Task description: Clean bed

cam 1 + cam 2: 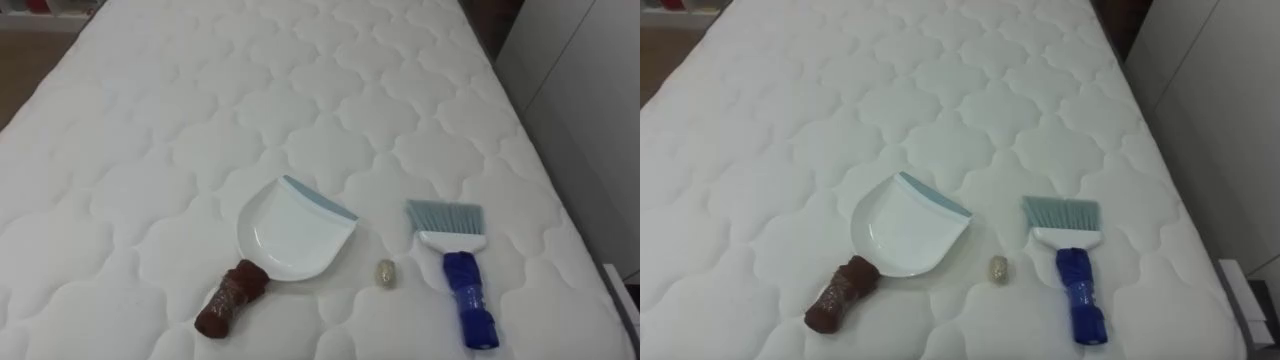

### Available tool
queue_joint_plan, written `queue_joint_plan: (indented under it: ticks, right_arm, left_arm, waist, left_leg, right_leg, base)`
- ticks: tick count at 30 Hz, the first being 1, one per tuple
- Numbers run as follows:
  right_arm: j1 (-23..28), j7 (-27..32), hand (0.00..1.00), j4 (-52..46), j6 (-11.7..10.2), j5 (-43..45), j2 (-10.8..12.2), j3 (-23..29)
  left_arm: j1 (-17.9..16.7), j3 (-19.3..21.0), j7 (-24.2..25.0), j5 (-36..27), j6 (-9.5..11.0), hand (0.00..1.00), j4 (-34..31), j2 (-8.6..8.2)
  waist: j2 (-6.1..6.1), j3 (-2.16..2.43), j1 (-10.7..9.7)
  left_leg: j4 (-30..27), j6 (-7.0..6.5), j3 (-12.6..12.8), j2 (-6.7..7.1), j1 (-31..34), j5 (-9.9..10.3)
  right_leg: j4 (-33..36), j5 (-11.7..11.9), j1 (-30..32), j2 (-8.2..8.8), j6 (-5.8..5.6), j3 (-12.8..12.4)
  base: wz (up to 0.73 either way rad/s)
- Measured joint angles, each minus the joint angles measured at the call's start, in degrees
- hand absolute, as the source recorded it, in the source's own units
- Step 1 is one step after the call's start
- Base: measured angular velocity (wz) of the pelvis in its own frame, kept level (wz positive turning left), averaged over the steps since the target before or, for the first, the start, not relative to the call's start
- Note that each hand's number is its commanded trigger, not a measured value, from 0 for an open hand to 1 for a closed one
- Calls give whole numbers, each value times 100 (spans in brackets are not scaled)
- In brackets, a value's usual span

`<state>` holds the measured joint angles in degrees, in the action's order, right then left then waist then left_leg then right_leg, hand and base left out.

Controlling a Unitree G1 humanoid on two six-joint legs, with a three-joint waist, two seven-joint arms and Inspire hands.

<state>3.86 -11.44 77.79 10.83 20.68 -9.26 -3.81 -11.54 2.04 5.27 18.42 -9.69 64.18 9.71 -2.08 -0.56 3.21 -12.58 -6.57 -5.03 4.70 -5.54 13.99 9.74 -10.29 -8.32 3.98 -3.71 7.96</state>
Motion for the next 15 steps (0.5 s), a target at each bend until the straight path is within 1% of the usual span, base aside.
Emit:
queue_joint_plan:
  ticks: [3, 9, 13, 15]
  right_arm:
    - [7, 0, 0, -1, 0, 0, 0, -2]
    - [-9, 41, 0, -20, -19, -16, 0, 1]
    - [-18, 97, 0, -24, -32, -15, -1, 12]
    - [-18, 169, 0, -31, -86, -18, -2, 29]
  left_arm:
    - [-4, 0, 0, 0, 1, 0, 0, 0]
    - [-22, -2, -37, 1, 3, 0, -6, -5]
    - [-16, 10, -250, 6, 7, 0, -6, -14]
    - [-10, 66, -408, 28, 38, 0, -7, -22]
  waist:
    - [-4, 0, -1]
    - [30, 20, -19]
    - [56, 18, -26]
    - [77, 20, -24]
  left_leg:
    - [-5, 0, 0, 0, 0, 0]
    - [-6, 0, -1, 0, -4, 0]
    - [-6, 0, 10, -3, -8, 0]
    - [-2, 0, 16, -3, -7, 0]
  right_leg:
    - [1, 0, 0, 0, 0, -1]
    - [-3, 0, -9, 0, 0, -3]
    - [-3, 0, -8, 0, 0, -4]
    - [-2, 0, -10, 0, 0, -10]
  base:
    - [0]
    - [0]
    - [0]
    - [0]
